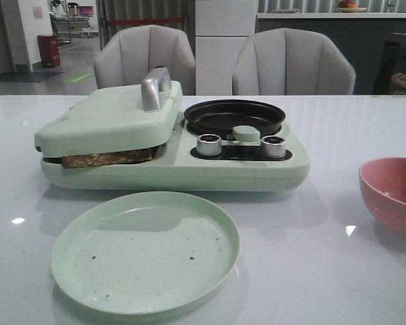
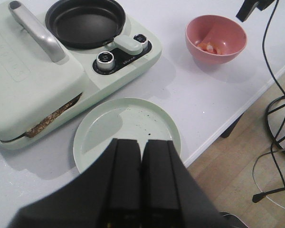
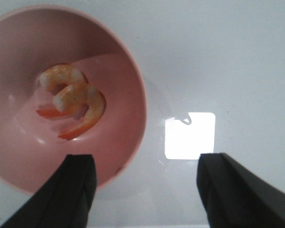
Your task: Make breakfast with bread and shrimp
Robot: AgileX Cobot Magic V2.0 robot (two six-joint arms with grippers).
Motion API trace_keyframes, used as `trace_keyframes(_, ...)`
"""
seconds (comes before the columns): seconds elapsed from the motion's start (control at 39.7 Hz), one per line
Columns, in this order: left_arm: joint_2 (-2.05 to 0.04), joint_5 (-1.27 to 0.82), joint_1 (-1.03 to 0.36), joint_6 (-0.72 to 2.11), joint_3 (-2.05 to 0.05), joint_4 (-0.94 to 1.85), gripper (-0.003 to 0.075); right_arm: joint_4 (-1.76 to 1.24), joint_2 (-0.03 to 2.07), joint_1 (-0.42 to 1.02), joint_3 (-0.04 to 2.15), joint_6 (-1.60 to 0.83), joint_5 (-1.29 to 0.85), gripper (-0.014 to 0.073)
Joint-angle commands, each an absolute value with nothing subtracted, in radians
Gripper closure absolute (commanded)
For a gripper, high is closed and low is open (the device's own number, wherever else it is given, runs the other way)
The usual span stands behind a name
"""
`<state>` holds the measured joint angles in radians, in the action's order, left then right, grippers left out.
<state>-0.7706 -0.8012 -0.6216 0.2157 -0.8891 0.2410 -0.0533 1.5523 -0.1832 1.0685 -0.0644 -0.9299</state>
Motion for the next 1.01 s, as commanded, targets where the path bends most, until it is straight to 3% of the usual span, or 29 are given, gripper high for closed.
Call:
trace_keyframes(0.0, -0.768, -0.726, -0.627, 0.210, -0.916, 0.264, 0.0619, -0.075, 1.581, -0.189, 1.100, -0.089, -0.859, 0.0046)
trace_keyframes(0.23, -0.768, -0.726, -0.627, 0.210, -0.916, 0.264, 0.0619, -0.077, 1.672, -0.182, 1.100, -0.089, -0.766, 0.0074)
trace_keyframes(0.53, -0.768, -0.726, -0.627, 0.210, -0.916, 0.264, 0.0619, -0.077, 1.699, -0.180, 1.102, -0.089, -0.728, 0.0414)
trace_keyframes(0.68, -0.768, -0.726, -0.627, 0.210, -0.916, 0.264, 0.0619, -0.077, 1.697, -0.179, 1.125, -0.089, -0.761, 0.0517)
trace_keyframes(0.98, -0.768, -0.726, -0.627, 0.210, -0.916, 0.264, 0.0619, -0.065, 1.617, -0.104, 1.393, -0.089, -0.908, 0.0546)
